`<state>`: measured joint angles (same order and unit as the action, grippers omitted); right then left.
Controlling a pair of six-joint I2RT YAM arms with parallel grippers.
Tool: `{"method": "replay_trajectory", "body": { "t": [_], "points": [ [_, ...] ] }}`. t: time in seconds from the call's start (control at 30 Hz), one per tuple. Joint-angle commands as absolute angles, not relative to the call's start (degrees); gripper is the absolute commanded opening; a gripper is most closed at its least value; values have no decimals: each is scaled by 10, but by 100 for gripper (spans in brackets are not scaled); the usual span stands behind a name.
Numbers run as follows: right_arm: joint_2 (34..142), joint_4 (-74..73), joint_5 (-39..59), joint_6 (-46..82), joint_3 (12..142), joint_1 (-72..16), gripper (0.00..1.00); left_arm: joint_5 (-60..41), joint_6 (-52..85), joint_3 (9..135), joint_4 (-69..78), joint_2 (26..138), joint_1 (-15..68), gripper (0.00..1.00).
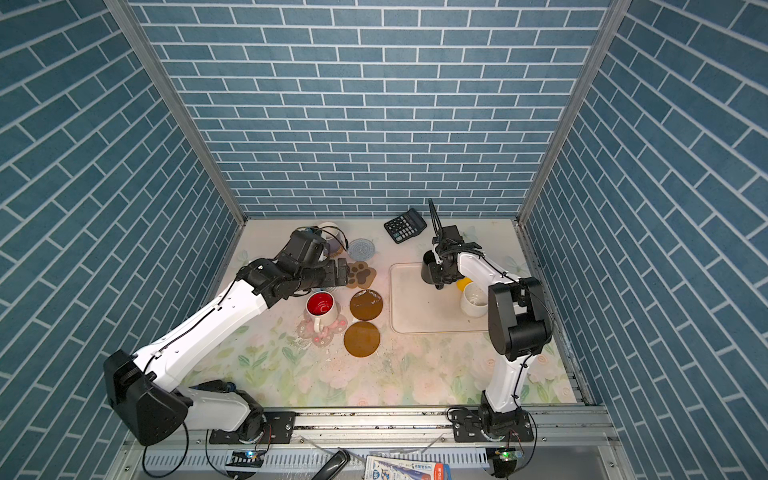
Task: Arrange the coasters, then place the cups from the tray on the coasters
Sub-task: 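Close the right gripper on the black mug and lift it off the tray, then carry the black mug with the right gripper over the grey knit coaster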
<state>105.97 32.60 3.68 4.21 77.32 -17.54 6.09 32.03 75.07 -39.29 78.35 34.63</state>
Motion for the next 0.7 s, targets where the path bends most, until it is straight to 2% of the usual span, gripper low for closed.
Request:
{"method": "replay_trajectory", "body": {
  "t": [0.0,0.67],
  "points": [
    [1027,335,42,46,765,-186,0,60,309,741,-404,768,336,99],
    [1024,347,69,50,864,-287,0,41,304,727,-395,731,269,99]
  ]
}}
